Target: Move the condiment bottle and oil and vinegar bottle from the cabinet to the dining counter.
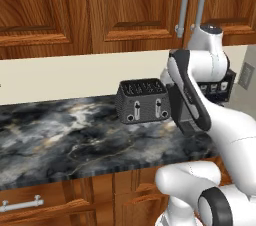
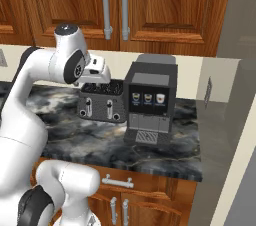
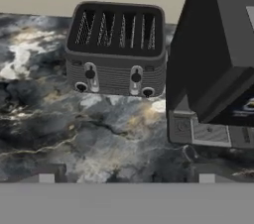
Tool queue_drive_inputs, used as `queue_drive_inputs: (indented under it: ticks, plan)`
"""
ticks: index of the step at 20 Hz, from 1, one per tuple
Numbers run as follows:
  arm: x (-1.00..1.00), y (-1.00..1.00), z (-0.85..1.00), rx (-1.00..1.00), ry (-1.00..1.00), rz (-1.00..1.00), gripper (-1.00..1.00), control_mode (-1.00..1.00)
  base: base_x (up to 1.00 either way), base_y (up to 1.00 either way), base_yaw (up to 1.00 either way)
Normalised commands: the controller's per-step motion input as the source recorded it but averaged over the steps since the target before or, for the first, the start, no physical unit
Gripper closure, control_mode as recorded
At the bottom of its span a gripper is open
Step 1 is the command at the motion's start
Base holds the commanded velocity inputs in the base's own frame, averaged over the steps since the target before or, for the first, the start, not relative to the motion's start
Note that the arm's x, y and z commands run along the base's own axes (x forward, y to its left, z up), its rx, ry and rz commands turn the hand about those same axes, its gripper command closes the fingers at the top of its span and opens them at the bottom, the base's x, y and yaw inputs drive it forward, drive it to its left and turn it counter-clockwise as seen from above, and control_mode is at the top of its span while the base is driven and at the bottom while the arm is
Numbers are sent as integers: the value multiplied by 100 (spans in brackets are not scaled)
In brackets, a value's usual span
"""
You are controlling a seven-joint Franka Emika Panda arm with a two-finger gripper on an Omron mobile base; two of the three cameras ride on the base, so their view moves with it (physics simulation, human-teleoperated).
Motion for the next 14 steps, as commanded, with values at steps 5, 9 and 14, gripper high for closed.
queue_drive_inputs:
  ticks: [5, 9, 14]
  plan:
    - [-4, -36, 35, 0, -30, -1, -100, -100, 0, 0, 0]
    - [-12, -27, 60, -2, -39, -2, -100, -100, 0, 0, 0]
    - [-7, -26, 72, 0, -35, -10, -100, -100, 0, 0, 0]
